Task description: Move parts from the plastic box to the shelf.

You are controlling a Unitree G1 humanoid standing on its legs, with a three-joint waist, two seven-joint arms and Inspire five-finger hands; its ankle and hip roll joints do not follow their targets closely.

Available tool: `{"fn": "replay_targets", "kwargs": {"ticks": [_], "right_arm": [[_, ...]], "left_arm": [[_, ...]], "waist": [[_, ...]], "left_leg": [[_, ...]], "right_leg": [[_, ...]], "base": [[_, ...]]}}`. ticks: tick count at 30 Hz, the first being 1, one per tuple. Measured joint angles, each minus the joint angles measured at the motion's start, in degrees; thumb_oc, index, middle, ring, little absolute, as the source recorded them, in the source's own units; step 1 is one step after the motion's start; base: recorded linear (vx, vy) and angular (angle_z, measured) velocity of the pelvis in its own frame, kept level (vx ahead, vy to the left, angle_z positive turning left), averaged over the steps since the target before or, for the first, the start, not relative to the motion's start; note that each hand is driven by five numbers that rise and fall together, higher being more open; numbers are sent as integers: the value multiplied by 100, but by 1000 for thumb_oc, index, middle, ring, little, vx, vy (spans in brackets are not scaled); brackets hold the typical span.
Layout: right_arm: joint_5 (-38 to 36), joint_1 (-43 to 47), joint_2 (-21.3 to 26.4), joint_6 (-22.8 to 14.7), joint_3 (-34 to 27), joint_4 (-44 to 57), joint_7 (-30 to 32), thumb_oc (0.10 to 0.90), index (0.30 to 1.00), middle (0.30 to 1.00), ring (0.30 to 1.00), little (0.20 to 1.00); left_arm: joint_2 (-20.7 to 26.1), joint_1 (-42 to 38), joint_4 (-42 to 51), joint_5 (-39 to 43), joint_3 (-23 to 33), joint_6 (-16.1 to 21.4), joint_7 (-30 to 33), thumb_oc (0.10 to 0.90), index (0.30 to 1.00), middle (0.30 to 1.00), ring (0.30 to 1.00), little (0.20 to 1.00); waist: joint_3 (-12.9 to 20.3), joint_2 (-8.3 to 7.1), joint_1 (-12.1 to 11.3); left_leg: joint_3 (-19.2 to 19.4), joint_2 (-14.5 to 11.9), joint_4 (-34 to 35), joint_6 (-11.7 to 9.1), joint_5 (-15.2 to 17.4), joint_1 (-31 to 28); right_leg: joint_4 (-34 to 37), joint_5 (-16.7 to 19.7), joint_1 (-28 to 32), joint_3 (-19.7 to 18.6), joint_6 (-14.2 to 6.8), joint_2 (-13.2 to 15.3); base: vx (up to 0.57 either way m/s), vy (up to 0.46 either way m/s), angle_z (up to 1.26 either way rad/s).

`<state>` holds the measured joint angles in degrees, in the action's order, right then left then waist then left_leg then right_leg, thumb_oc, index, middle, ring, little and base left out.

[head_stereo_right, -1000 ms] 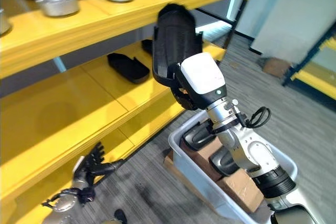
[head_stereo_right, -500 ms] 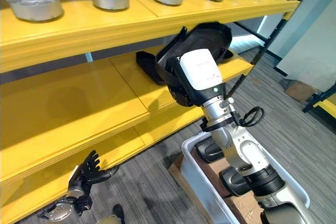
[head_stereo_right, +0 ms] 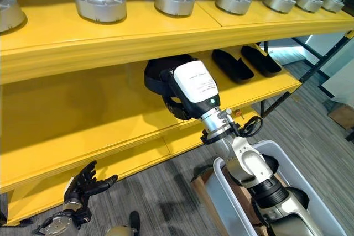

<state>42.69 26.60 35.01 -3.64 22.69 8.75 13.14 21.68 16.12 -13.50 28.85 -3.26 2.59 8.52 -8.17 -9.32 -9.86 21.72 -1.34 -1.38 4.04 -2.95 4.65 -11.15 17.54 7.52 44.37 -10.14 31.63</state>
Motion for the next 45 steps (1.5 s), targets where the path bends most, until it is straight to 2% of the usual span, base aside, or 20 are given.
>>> {"fn": "replay_targets", "kwargs": {"ticks": [9, 14, 15, 17, 20, 21, 22, 23, 24, 25, 26, 28, 29, 30, 32, 33, 36, 38, 41, 45], "right_arm": [[67, 9, 40, -23, 141, 1, -111, 400, 300, 300, 300, 300], [185, 514, 279, -63, 747, -6, -305, 400, 300, 300, 300, 300], [196, 797, 368, -106, 1068, -15, -371, 400, 300, 300, 300, 300], [236, 1162, 419, -236, 1406, -72, -463, 400, 300, 300, 300, 300], [308, 1276, 422, -413, 1538, -72, -569, 400, 300, 300, 300, 300], [340, 1283, 491, -479, 1543, -69, -584, 400, 300, 300, 300, 300], [340, 1284, 659, -501, 1597, -54, -621, 400, 300, 300, 300, 300], [341, 1283, 673, -508, 1613, -60, -688, 400, 300, 300, 300, 300], [340, 1286, 678, -534, 1628, -60, -753, 400, 300, 300, 300, 300], [336, 1284, 679, -599, 1632, -52, -767, 400, 300, 300, 300, 300], [335, 1285, 704, -615, 1634, -43, -769, 400, 300, 300, 300, 300], [336, 1284, 808, -624, 1652, -33, -783, 400, 300, 300, 300, 300], [337, 1276, 905, -617, 1648, -41, -784, 400, 300, 300, 300, 300], [337, 1179, 947, -605, 1574, -43, -781, 400, 300, 300, 300, 300], [338, 1110, 1021, -580, 1486, -66, -782, 400, 300, 300, 300, 300], [337, 1110, 1036, -548, 1474, -72, -784, 400, 300, 300, 300, 300], [305, 1117, 1046, -597, 1448, -49, -782, 400, 300, 300, 300, 300], [210, 1143, 1066, -599, 1432, -48, -782, 400, 300, 300, 300, 300], [206, 1155, 1162, -595, 1432, -56, -783, 400, 300, 300, 300, 300], [201, 1155, 1183, -592, 1432, -133, -839, 400, 300, 300, 300, 300]], "left_arm": [[-80, 11, 5, -2, -116, -1, -51, 900, 1000, 1000, 1000, 1000], [-80, 37, 5, -2, -112, -1, -49, 900, 1000, 1000, 1000, 1000], [-72, 43, 5, -1, -110, 1, -49, 900, 1000, 1000, 1000, 1000], [-50, 49, 5, 0, -109, 3, -50, 900, 1000, 1000, 1000, 1000], [-29, -10, 0, -1, -119, 4, -53, 900, 1000, 1000, 1000, 1000], [-23, -77, -56, -2, -163, 7, -57, 900, 1000, 1000, 1000, 1000], [204, -260, -153, -21, -379, 7, -56, 900, 1000, 1000, 1000, 1000], [235, -293, -163, -42, -397, 8, -61, 900, 1000, 1000, 1000, 1000], [248, -304, -166, -53, -366, 8, -52, 900, 1000, 1000, 1000, 1000], [264, -321, -171, -53, -380, 5, -42, 900, 1000, 1000, 1000, 1000], [260, -350, -180, -52, -432, 4, -48, 900, 1000, 1000, 1000, 1000], [188, -381, -174, -52, -479, 3, -69, 900, 1000, 1000, 1000, 1000], [153, -384, -166, -50, -513, 9, -74, 900, 1000, 1000, 1000, 1000], [127, -388, -171, -49, -511, 8, -137, 900, 1000, 1000, 1000, 1000], [129, -356, -125, -47, -485, 41, -170, 900, 1000, 1000, 1000, 1000], [61, -336, -140, -43, -440, 30, -162, 900, 1000, 1000, 1000, 1000], [-196, -81, -83, -38, -379, 28, -182, 900, 1000, 1000, 1000, 1000], [-255, -57, -83, -38, -398, 2, -285, 900, 1000, 1000, 1000, 1000], [-286, -159, -82, -37, -576, -4, -408, 900, 1000, 1000, 1000, 1000], [-294, -201, -22, -37, -614, -4, -449, 900, 1000, 1000, 1000, 1000]], "waist": [[-19, 84, 45], [-17, 78, 36], [-17, 62, 19], [-20, 26, 3], [-18, -25, 10], [-38, 10, 60], [-117, 165, 305], [-107, 144, 324], [-141, 195, 299], [-193, 275, 385], [-230, 333, 459], [-267, 389, 596], [-280, 394, 640], [-269, 376, 672], [-258, 197, 613], [-254, 188, 645], [-185, 416, 533], [-171, 440, 504], [-168, 447, 586], [-159, 465, 660]], "left_leg": [[131, 37, 388, -54, -126, -290], [157, 39, 380, -60, -131, -286], [155, 40, 376, -60, -132, -283], [133, 38, 370, -60, -129, -273], [-32, 41, 374, 12, -157, -247], [-201, 77, 402, 76, -189, -239], [-607, 1, 532, 174, -273, -188], [-623, -36, 574, 132, -291, -194], [-668, -47, 581, 136, -291, -183], [-787, -110, 565, 135, -289, -173], [-850, -125, 564, 129, -288, -169], [-976, -60, 560, 100, -270, -180], [-1080, -20, 536, 45, -259, -178], [-1122, 3, 523, -73, -285, -209], [-1288, 115, 485, -240, -238, -266], [-1438, 92, 467, -353, -234, -307], [-1473, -471, 470, -663, -234, -412], [-1491, -750, 481, -785, -279, -447], [-1622, -957, 490, -800, -287, -448], [-1642, -996, 492, -807, -288, -438]], "right_leg": [[135, -60, 98, -13, -77, -81], [189, -66, 92, -10, -85, -100], [195, -66, 84, -21, -84, -111], [161, -65, 58, -203, -84, -121], [-139, -35, -64, -737, -64, -127], [-483, -23, -254, -1277, -52, -143], [-1138, -910, -747, -2844, -317, -493], [-1120, -1184, -907, -3092, -449, -634], [-1018, -1441, -1194, -3217, -466, -766], [-582, -1675, -1468, -3476, -333, -1101], [-216, -1671, -1554, -3489, -303, -1253], [386, -1498, -1767, -3459, -276, -1340], [757, -1259, -1844, -3515, -245, -1414], [742, -1211, -1821, -3353, -173, -1400], [917, -1233, -1570, -3255, -109, -1416], [1079, -906, -1373, -3279, 96, -1532], [1265, -942, -1065, -2889, 328, -2036], [1382, -935, -960, -2781, 510, -2326], [1526, -1001, -808, -2593, 650, -2583], [1524, -1049, -791, -2523, 695, -2625]], "base": [[8, 4, -11], [1, 2, -2], [0, 0, 0], [4, 8, 5], [14, 92, 28], [-1, 99, 92], [79, 67, 96], [96, -4, 79], [84, -68, 22], [101, -157, 26], [87, -165, 59], [77, -155, 72], [90, -218, 87], [126, -308, 97], [130, -253, 81], [121, -207, 74], [68, -184, 27], [46, -176, 2], [63, -145, 15], [28, -75, 5]]}}
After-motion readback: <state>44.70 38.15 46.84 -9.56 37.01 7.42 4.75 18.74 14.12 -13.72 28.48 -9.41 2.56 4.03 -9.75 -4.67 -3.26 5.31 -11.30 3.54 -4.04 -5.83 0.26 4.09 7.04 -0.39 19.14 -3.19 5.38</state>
